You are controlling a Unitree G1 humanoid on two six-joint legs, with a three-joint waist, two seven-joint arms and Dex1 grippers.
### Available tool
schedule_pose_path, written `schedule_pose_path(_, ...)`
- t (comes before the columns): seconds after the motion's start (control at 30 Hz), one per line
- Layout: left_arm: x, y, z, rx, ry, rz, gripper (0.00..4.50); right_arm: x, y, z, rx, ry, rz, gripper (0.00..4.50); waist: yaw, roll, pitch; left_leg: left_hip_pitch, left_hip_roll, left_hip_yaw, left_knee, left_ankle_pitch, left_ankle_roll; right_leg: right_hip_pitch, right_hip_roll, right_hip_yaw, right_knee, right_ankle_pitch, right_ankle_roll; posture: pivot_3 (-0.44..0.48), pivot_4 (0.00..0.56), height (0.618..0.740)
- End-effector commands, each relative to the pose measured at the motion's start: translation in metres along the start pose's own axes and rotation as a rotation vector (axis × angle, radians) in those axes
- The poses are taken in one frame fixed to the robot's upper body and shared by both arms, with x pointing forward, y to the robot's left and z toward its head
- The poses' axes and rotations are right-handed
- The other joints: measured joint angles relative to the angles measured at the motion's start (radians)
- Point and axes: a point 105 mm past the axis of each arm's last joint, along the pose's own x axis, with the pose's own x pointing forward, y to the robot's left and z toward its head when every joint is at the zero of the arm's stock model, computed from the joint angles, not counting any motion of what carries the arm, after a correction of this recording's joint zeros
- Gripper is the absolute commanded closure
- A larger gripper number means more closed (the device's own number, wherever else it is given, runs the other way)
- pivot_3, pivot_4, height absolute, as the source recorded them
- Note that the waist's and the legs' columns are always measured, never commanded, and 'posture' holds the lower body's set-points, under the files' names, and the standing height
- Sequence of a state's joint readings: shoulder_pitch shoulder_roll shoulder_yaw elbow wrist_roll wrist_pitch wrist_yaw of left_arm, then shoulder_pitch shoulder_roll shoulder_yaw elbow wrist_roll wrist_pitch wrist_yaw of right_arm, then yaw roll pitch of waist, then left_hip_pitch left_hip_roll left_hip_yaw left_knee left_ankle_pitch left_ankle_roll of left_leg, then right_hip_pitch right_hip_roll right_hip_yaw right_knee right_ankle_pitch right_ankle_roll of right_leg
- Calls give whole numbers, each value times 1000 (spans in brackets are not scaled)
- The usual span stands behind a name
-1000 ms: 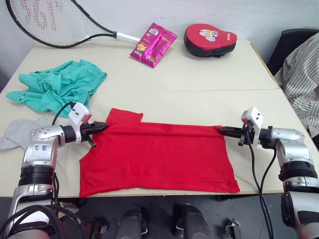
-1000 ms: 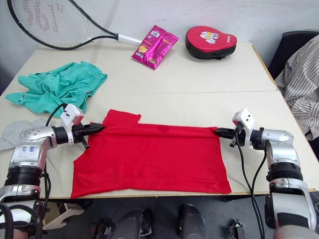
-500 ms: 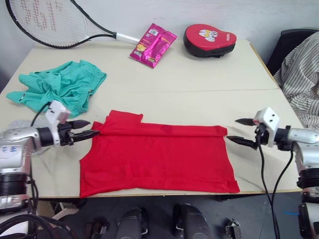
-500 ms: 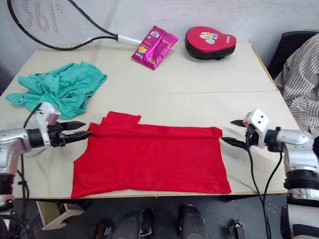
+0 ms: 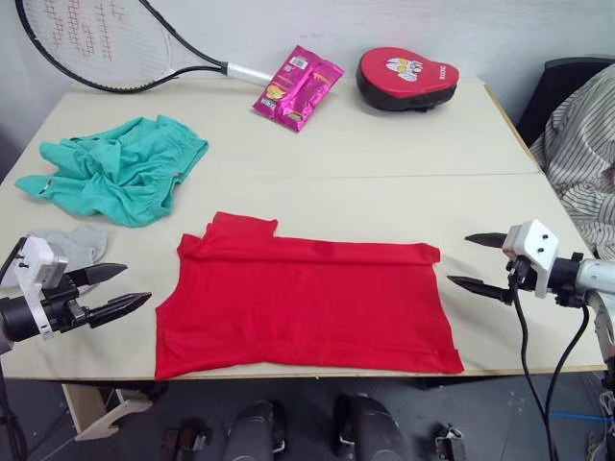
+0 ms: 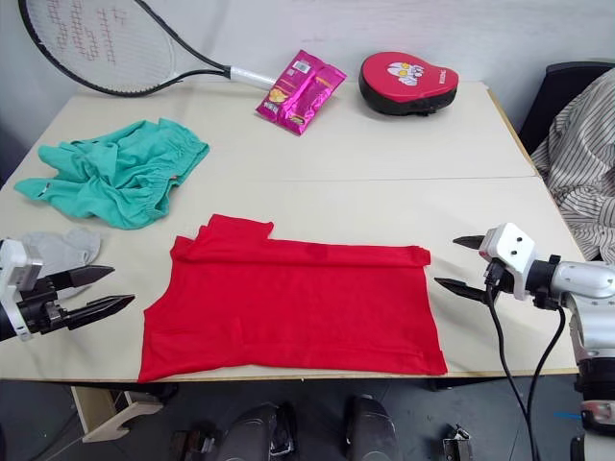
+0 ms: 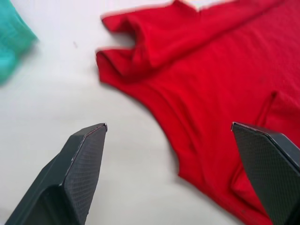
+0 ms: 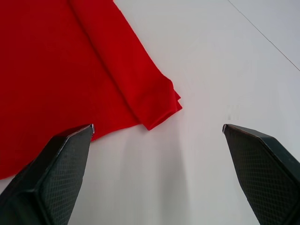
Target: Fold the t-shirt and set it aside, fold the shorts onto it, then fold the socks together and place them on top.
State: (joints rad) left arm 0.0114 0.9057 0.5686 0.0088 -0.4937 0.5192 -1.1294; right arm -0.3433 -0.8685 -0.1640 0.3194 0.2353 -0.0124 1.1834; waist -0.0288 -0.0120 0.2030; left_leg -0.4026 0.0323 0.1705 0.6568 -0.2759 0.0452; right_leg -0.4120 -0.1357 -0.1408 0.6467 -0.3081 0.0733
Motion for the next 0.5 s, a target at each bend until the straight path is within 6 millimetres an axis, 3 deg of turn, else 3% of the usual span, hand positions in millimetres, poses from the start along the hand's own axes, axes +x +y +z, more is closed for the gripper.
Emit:
schedule_pose_path(0.03, 14, -4, 20, -23, -33, -51, 28, 8, -11, 12, 20, -32, -13, 0, 2, 0, 0, 0, 0, 0, 0, 0, 0, 0, 0, 0, 0, 0, 0, 0, 150, 740)
schedule_pose_path(0.27, 60, 8, 39, -71, -8, -82, 28, 37, -21, 9, 90, 4, 48, 0, 0, 0, 0, 0, 0, 1, 0, 0, 0, 0, 2, 0, 0, 1, -1, 0, 150, 740)
schedule_pose_path(0.4, 73, 12, 49, -52, 2, -91, 28, 43, -20, 6, 86, 16, 79, 0, -1, 0, 0, -2, 0, 3, 0, 1, 1, -1, 4, -1, 2, 1, 0, 0, 150, 740)
schedule_pose_path(0.5, 75, 11, 54, -47, -10, -111, 0, 45, -22, 7, 99, 3, 77, 606, -5, 0, 0, -2, 0, 4, 1, 1, 2, -1, 4, 0, 2, 1, 0, 0, 150, 740)
